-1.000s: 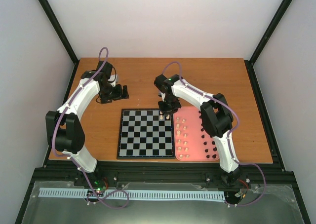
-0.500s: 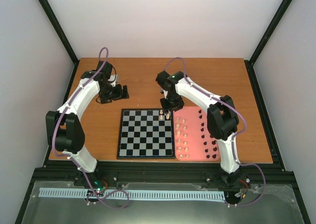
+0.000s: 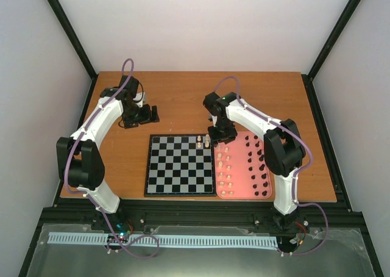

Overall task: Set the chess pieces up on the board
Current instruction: Pick up the chess piece from the storage box.

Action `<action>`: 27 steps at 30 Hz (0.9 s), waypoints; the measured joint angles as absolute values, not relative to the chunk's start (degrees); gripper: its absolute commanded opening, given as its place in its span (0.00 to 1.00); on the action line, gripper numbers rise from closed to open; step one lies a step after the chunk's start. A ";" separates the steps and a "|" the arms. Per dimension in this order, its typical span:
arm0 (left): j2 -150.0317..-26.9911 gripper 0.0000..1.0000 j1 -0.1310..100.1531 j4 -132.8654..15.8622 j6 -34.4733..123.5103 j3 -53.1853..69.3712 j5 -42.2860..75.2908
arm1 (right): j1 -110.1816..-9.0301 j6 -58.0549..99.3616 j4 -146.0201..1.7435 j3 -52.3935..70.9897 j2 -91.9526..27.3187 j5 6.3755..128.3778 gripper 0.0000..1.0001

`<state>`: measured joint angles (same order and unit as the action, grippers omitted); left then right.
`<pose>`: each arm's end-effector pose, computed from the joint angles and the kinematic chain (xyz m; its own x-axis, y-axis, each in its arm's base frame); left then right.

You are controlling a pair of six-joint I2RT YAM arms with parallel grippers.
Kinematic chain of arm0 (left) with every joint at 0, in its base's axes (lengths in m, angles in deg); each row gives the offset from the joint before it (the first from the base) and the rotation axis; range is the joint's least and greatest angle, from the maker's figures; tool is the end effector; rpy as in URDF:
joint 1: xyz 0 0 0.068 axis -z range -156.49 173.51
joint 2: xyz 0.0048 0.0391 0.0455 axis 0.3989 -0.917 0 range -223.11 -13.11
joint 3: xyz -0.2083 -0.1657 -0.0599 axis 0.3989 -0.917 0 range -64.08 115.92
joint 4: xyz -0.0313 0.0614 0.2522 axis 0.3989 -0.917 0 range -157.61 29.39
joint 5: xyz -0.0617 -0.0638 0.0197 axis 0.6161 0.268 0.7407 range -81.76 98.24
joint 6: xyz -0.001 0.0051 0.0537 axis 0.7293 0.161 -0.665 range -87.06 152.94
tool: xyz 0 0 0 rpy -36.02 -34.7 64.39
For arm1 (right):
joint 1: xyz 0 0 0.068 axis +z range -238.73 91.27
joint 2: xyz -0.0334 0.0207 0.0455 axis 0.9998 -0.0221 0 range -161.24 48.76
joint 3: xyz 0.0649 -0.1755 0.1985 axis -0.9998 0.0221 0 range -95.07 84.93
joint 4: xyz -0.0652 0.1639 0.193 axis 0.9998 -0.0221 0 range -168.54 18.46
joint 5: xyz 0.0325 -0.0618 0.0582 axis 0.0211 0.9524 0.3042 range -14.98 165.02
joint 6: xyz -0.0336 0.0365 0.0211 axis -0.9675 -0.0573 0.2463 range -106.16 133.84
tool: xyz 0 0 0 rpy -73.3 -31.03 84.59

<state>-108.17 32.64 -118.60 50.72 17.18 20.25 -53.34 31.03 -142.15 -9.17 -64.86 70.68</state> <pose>0.3241 -0.0596 0.2729 -0.9601 -0.1483 -0.2370 -0.0776 0.9558 -0.2836 0.3053 0.2202 0.2205 -0.9494 -0.3131 0.0245 -0.3107 0.9478 0.0717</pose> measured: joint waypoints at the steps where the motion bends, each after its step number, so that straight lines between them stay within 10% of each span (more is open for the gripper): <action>1: -108.17 1.00 32.64 -118.60 50.70 17.18 20.25 | -53.64 31.03 -141.82 -8.54 -64.86 70.46 0.46; 27: -108.41 1.00 32.64 -118.62 50.72 17.18 20.25 | -55.72 29.39 -136.53 -7.14 -69.60 68.25 0.32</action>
<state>-108.41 32.64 -118.62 50.72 17.18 20.25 -55.72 29.39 -136.53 -7.14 -69.60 68.25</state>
